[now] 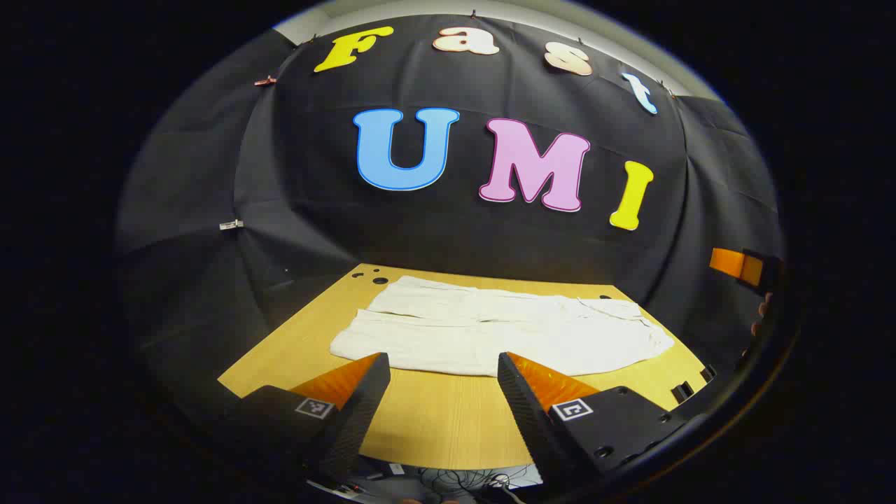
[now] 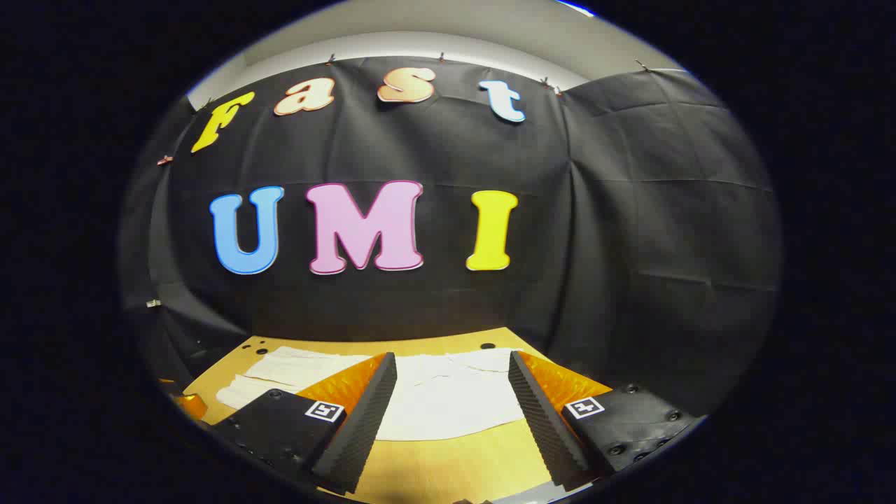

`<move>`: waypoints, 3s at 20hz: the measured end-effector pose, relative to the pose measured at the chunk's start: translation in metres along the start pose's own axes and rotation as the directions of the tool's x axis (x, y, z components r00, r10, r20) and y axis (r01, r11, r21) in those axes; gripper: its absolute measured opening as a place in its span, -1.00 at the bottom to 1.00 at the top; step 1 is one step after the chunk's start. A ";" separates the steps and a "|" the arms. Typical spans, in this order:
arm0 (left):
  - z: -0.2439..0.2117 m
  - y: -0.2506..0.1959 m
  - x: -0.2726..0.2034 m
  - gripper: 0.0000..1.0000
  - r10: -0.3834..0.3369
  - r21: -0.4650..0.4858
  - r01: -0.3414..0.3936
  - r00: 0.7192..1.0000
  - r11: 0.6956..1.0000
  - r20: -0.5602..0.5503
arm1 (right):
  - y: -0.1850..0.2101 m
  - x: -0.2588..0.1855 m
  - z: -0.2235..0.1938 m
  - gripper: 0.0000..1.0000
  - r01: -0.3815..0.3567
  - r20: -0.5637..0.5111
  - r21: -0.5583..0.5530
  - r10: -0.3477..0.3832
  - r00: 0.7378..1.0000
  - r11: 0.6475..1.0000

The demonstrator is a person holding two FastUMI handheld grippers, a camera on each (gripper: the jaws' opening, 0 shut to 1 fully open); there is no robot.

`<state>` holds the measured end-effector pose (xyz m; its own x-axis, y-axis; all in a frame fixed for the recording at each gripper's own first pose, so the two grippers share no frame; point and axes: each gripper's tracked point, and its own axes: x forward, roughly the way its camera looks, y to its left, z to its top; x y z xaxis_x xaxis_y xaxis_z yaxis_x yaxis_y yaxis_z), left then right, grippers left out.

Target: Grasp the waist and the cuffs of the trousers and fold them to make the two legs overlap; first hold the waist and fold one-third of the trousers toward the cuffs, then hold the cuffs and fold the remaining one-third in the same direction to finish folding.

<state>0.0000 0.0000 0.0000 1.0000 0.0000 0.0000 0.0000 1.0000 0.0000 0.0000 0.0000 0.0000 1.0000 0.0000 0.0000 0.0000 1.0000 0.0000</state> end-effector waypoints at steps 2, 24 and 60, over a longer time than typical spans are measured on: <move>-0.001 -0.011 0.012 0.95 -0.001 0.011 0.001 1.000 1.000 -0.011 | 0.008 0.010 -0.007 0.99 -0.047 -0.015 -0.013 0.047 0.999 0.999; -0.004 -0.047 0.060 0.94 0.042 0.104 -0.043 0.999 0.994 0.015 | -0.050 0.079 -0.042 0.97 -0.023 -0.120 0.029 0.026 0.992 0.999; -0.059 0.046 0.112 0.94 0.305 0.047 -0.302 0.933 0.952 -0.191 | -0.263 0.208 -0.266 0.94 -0.605 -0.599 -0.781 0.089 0.796 0.158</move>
<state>0.1124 0.0455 -0.0588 0.9329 0.3050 -0.1914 -0.3016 0.9522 0.0473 0.2078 -0.2629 -0.2655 0.7961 0.0892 -0.5985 -0.6046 0.1576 -0.7808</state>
